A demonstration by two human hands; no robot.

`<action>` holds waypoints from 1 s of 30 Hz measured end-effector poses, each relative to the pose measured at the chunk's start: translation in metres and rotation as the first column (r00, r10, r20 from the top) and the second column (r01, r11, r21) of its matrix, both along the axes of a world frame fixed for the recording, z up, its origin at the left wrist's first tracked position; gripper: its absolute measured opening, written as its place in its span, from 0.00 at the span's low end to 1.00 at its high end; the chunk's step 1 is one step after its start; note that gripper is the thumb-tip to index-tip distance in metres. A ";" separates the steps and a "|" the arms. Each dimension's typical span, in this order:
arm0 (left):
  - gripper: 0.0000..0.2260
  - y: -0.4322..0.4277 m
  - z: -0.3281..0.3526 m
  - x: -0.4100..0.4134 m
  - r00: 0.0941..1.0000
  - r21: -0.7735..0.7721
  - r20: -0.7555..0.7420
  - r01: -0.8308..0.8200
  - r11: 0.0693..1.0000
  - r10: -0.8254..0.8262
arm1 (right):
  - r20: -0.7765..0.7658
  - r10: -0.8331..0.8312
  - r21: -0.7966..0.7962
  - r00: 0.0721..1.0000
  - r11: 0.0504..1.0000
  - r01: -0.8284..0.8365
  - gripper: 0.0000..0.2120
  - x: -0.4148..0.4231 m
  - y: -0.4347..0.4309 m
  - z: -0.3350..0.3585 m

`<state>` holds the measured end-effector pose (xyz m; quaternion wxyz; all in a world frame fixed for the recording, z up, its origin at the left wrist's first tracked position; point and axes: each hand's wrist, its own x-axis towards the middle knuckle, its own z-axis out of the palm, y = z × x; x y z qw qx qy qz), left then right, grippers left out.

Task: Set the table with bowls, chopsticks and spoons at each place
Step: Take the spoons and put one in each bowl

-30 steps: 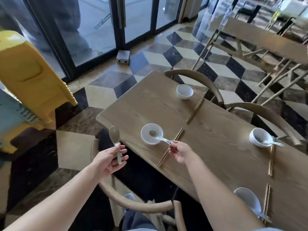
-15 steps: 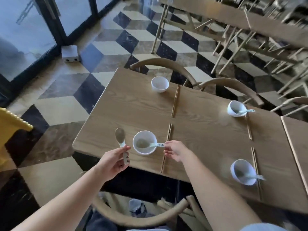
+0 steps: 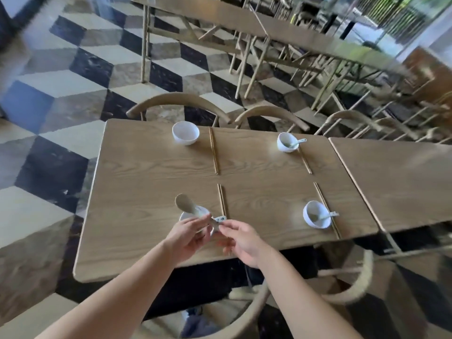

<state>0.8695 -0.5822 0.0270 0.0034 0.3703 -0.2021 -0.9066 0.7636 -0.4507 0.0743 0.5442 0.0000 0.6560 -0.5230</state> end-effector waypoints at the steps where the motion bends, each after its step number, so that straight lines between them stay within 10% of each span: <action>1: 0.07 0.002 0.000 -0.008 0.999 -0.012 -0.009 0.045 0.999 -0.045 | -0.019 -0.050 -0.013 0.999 0.999 0.050 0.06 -0.003 0.000 0.000; 8: 0.13 -0.018 0.003 -0.059 0.976 -0.399 0.075 0.216 0.891 -0.204 | -0.006 -0.239 -0.064 0.971 0.969 0.239 0.03 -0.075 -0.023 0.011; 10: 0.21 -0.045 -0.010 -0.067 0.896 -0.771 0.363 0.442 0.458 -0.255 | -0.042 -0.233 -0.072 0.971 0.971 0.230 0.03 -0.109 -0.042 0.013; 12: 0.26 -0.076 -0.026 -0.069 0.736 -0.750 0.661 0.653 -0.102 -0.148 | -0.092 -0.195 -0.044 0.977 0.981 0.191 0.03 -0.144 -0.068 0.009; 14: 0.28 -0.104 -0.042 -0.069 0.627 -0.606 0.779 0.737 -0.299 -0.034 | -0.117 -0.156 -0.013 0.981 0.988 0.155 0.04 -0.177 -0.097 -0.001; 21: 0.38 -0.166 -0.122 -0.069 0.328 -0.293 0.924 0.937 -0.189 0.196 | -0.032 -0.075 -0.024 0.997 0.997 0.074 0.03 -0.258 -0.203 -0.042; 30: 0.38 -0.155 -0.171 -0.065 0.463 -0.421 0.796 0.886 -0.192 0.390 | 0.116 -0.012 -0.023 0.993 1.000 0.015 0.03 -0.301 -0.277 -0.105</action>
